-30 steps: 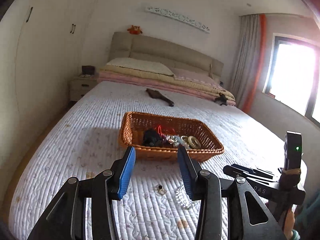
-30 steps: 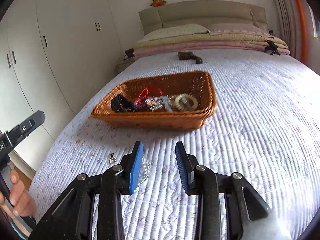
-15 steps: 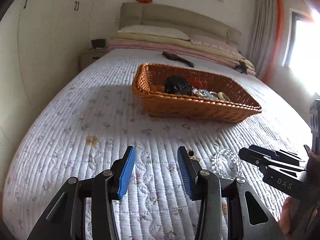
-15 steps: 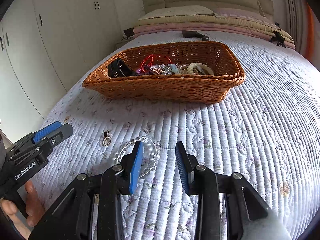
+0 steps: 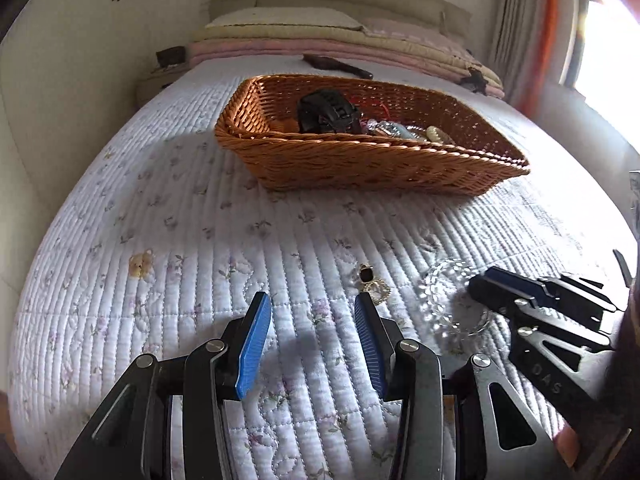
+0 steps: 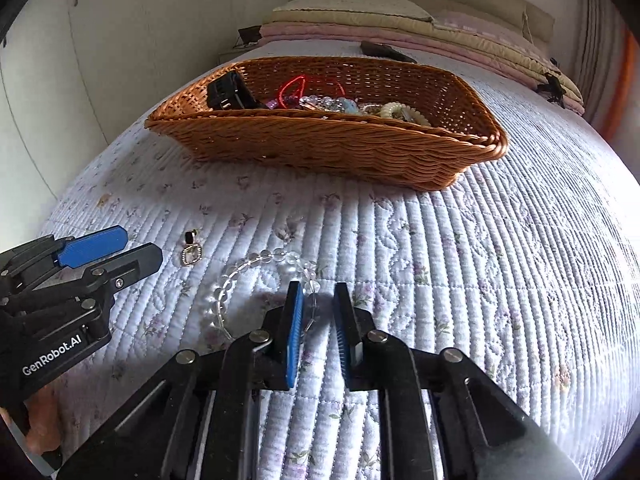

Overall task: Organize jewelry
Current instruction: 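Grasp the small black-stone charm with the left tool while the right tool grasps the clear bead bracelet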

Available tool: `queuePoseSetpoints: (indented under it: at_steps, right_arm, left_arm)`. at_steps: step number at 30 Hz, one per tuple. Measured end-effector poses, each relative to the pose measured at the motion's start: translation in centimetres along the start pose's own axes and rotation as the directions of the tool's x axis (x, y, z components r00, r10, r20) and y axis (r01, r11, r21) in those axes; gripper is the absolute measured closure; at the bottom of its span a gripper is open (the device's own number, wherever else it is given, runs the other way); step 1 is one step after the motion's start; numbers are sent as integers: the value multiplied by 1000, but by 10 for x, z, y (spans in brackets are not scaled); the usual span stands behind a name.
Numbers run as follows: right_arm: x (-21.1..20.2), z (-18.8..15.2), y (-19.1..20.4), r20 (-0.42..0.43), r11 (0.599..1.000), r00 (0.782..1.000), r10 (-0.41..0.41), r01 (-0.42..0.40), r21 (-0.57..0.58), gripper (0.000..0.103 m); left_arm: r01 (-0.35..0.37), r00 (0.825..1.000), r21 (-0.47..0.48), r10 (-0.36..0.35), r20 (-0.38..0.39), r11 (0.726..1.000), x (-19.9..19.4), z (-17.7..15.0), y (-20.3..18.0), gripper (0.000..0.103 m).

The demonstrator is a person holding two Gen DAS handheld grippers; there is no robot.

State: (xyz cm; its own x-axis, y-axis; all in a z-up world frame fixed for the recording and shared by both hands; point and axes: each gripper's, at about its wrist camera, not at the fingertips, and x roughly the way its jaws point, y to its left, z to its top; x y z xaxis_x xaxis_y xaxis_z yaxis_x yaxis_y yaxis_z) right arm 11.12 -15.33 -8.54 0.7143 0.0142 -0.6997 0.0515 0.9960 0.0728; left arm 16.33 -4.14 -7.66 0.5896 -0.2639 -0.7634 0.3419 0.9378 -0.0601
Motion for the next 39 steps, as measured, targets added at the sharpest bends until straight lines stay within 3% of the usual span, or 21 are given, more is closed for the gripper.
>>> queuePoseSetpoints:
  at_steps: [18, 21, 25, 29, 36, 39]
  right_arm:
    - [-8, -4, -39, 8, 987, 1000, 8, -10, 158, 94]
    - [-6, -2, -37, 7, 988, 1000, 10, -11, 155, 94]
    - [-5, -2, -38, 7, 986, 999, 31, -32, 165, 93]
    - [-5, -3, -38, 8, 987, 999, 33, -34, 157, 90]
    - [-1, -1, -34, 5, 988, 999, 50, -50, 144, 85]
    - [3, 2, -28, -4, 991, 998, 60, -59, 120, 69]
  left_arm:
    - [-51, 997, 69, 47, 55, 996, -11, -5, -13, 58]
    - [-33, 998, 52, 30, 55, 998, -13, -4, -8, 58]
    - [45, 998, 11, -46, 48, 999, -14, -4, 2, 58]
    - [94, 996, 60, -94, 8, 994, -8, -2, -9, 58]
    - [121, 992, 34, -119, -47, 992, 14, 13, -20, 59]
    - [116, 993, 35, -115, -41, 993, 18, 15, -21, 67]
